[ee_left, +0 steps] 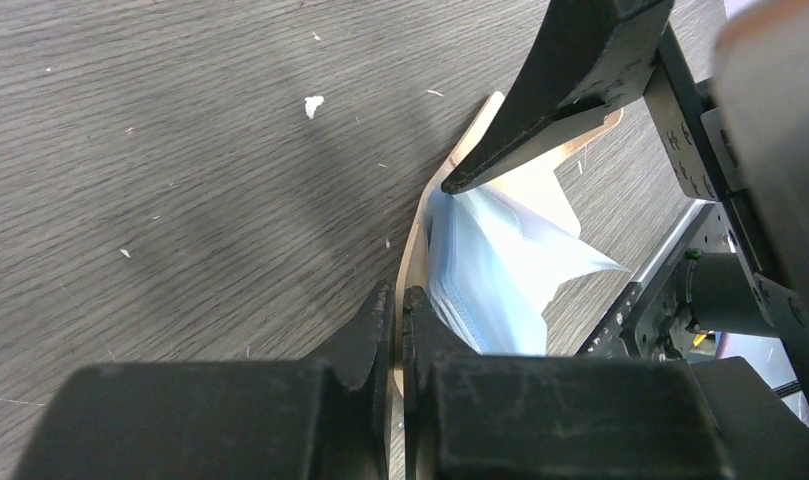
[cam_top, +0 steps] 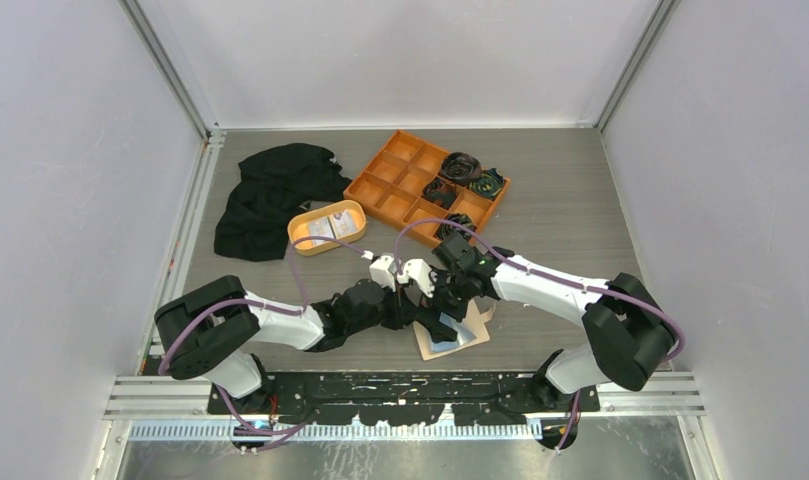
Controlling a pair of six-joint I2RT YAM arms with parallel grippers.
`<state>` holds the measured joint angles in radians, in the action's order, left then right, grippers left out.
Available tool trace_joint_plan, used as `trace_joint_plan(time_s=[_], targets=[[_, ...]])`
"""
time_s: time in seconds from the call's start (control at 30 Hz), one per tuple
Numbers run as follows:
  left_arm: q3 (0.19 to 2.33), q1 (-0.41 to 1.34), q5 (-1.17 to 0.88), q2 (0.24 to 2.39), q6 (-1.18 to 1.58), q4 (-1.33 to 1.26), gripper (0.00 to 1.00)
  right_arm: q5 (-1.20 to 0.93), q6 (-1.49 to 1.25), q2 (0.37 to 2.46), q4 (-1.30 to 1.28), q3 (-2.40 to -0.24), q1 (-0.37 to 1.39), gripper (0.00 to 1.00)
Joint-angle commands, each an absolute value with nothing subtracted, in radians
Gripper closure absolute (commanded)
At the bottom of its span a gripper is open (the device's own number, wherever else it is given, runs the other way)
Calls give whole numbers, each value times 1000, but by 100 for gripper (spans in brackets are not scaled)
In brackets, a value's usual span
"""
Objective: Put the credit cards into the card holder
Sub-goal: Open the card holder at the center of the board.
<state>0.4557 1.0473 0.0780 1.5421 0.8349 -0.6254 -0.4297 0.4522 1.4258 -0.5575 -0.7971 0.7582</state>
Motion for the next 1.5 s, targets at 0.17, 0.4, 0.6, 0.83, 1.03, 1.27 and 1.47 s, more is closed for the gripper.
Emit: trace_joint_plan(time_s=[0.17, 0.4, 0.6, 0.83, 1.03, 1.27, 1.47], targets=[[459, 1050, 94, 1535, 840, -709, 100, -471, 422, 1413, -549, -836, 770, 1], [456, 1050, 97, 1537, 841, -710, 100, -487, 411, 1418, -554, -839, 771, 0], [456, 1051, 97, 1534, 841, -710, 100, -411, 404, 1463, -543, -845, 772, 5], [445, 1049, 99, 1527, 842, -716, 100, -293, 402, 1533, -561, -872, 773, 24], [423, 1050, 120, 1520, 841, -725, 100, -192, 418, 1544, -568, -881, 772, 34], [376, 1041, 151, 1464, 859, -728, 75, -238, 420, 1530, -594, -893, 748, 44], [337, 1040, 169, 1314, 850, -622, 64, -301, 416, 1514, -614, -905, 721, 44]])
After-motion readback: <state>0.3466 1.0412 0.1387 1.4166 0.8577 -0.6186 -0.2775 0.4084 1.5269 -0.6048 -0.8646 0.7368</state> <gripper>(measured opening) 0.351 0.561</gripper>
